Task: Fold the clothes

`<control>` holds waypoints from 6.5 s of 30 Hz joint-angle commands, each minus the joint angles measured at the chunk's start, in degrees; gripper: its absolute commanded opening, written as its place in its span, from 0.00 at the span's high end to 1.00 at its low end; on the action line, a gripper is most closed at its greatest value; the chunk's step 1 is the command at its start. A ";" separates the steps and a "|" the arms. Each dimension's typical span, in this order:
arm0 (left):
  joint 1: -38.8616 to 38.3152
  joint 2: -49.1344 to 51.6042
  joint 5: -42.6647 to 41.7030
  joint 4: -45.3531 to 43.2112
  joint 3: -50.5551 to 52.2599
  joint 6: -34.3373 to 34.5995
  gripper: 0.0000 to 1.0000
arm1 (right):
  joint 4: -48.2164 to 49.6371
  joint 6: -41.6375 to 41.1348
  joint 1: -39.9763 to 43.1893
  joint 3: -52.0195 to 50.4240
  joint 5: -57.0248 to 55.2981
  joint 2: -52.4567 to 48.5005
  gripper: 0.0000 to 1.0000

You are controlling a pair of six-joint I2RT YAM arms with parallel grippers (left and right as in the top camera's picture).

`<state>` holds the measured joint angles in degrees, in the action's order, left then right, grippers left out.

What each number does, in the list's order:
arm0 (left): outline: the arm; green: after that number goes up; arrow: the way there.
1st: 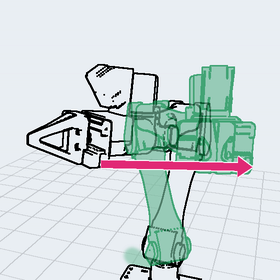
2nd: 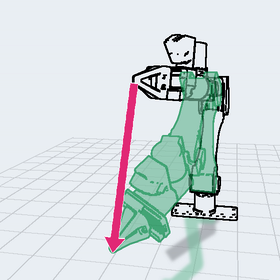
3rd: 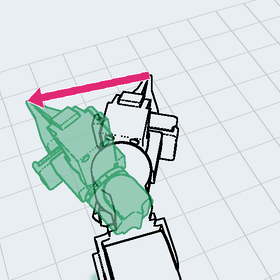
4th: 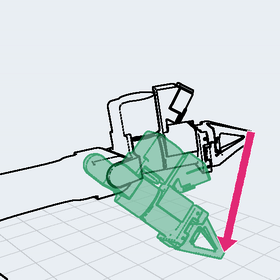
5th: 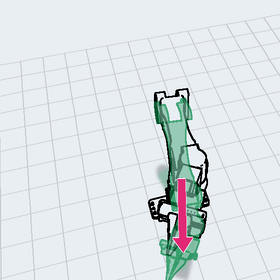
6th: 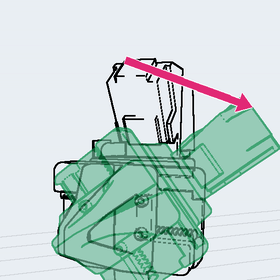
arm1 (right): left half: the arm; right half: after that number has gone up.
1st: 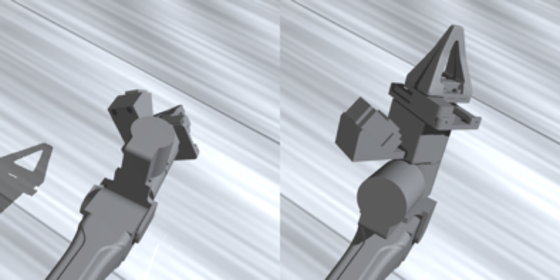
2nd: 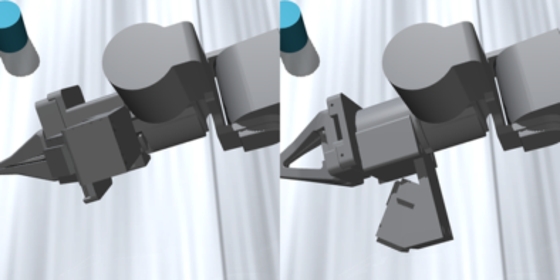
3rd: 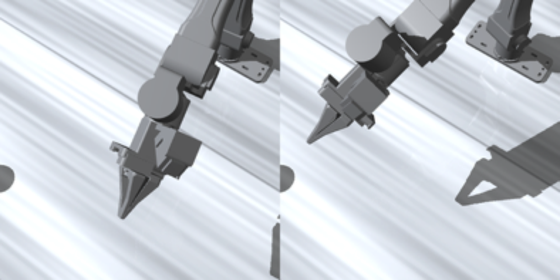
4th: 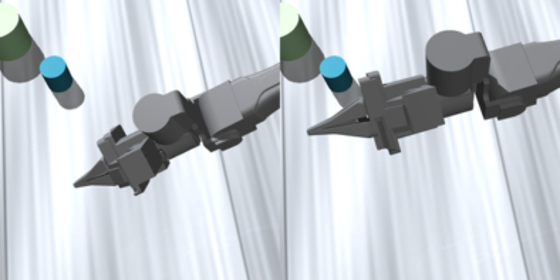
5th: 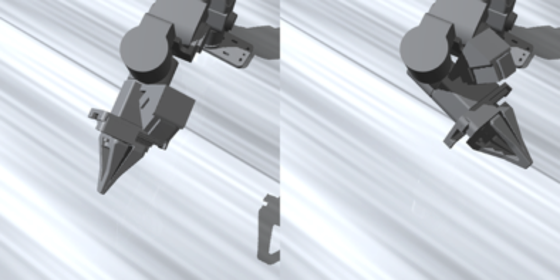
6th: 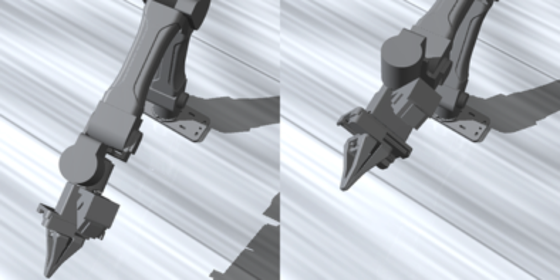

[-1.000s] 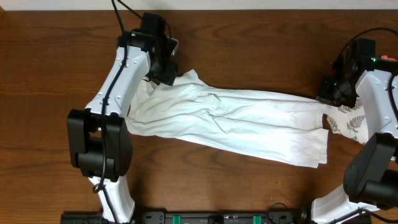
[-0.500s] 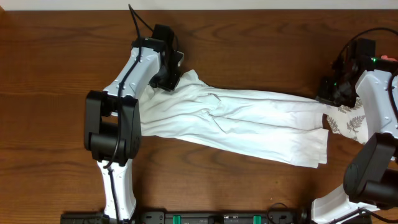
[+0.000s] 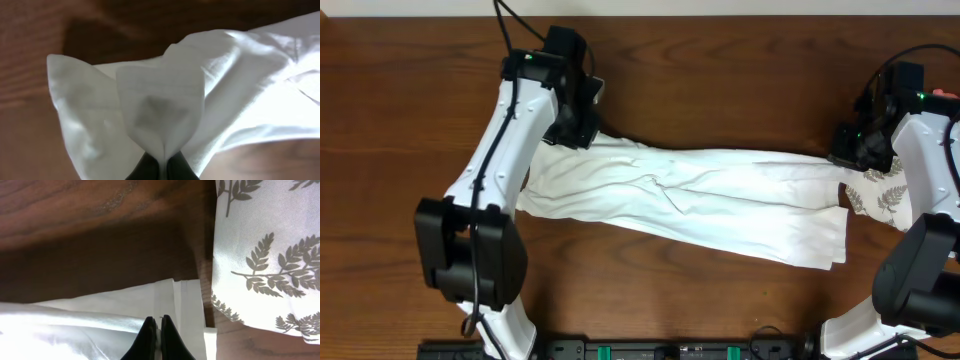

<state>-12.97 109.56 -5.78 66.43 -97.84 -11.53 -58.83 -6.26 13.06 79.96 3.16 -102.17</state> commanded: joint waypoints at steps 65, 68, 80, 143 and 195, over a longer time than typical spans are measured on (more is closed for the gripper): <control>0.04 1.36 6.47 -17.09 22.43 7.80 0.94 | -5.55 8.04 -3.15 -0.35 13.35 0.55 0.67; 0.04 1.36 6.47 -17.29 22.43 7.82 0.94 | -3.32 8.00 -5.75 -1.11 13.92 0.55 0.65; 0.04 1.36 6.47 -19.17 22.43 7.80 0.94 | 22.29 -3.80 -21.55 -13.62 8.87 -0.20 0.69; 0.04 1.36 6.45 -19.43 22.43 9.31 0.94 | 10.32 -8.15 -18.49 -11.82 -5.86 -7.67 0.85; 0.31 1.36 6.43 -20.11 22.43 11.30 0.94 | -8.46 -10.45 -16.39 -12.85 -2.25 -7.65 0.85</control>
<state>-12.97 110.30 0.03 46.22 -75.59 -2.15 -67.37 -15.03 -3.88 67.42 0.67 -110.00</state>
